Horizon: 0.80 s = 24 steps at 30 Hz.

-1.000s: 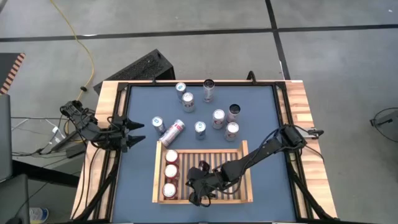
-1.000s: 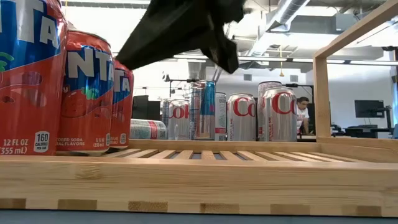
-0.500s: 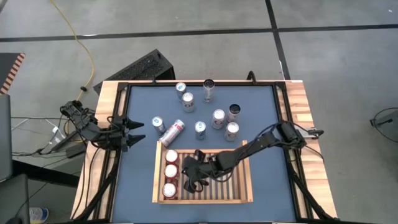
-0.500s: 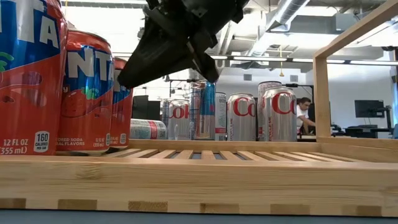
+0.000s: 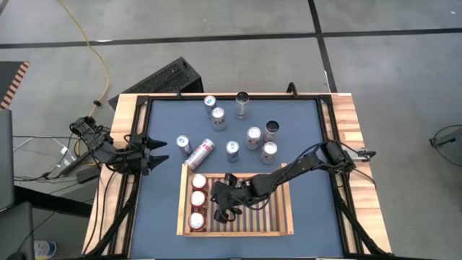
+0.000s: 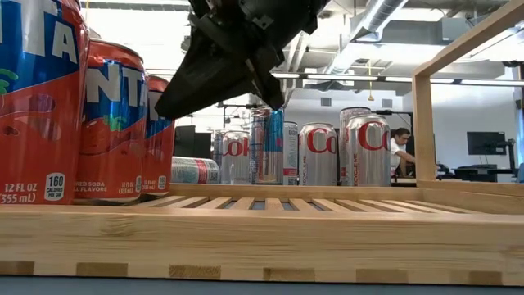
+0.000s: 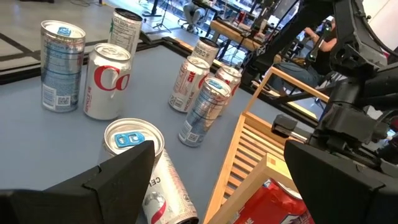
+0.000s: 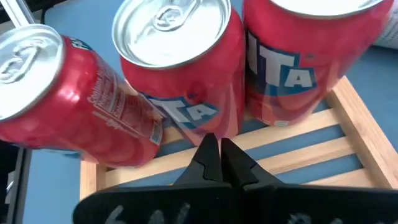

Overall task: Place canned beverage on shelf
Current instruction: Put the bottom blue soda can on the shelf

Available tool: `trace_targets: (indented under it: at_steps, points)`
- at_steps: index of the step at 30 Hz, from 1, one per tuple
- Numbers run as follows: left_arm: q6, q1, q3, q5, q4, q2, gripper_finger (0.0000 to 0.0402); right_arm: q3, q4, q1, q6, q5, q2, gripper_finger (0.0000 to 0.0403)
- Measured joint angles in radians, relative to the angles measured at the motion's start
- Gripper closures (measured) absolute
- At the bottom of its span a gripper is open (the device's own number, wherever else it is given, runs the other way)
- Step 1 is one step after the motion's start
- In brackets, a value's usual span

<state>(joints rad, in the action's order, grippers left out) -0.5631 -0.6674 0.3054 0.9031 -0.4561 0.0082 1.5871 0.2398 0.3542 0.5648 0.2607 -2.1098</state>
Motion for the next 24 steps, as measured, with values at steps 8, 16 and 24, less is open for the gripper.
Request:
trace_targets:
  at_steps: [8, 16, 24]
  points:
    - [0.003, 0.000, 0.000, -0.010, 0.021, 0.000, 0.0053, 0.140, 0.373, -0.004, -0.026, 0.042, 0.061, 0.0403]
    - [0.122, 0.000, 0.000, -0.087, 0.178, 0.000, 0.0053, 0.364, 0.870, -0.050, -0.195, 0.208, 0.158, 0.0403]
    - [0.263, 0.000, 0.000, -0.080, 0.308, 0.000, 0.0053, 0.372, 0.980, -0.225, -0.412, 0.217, 0.384, 0.0403]
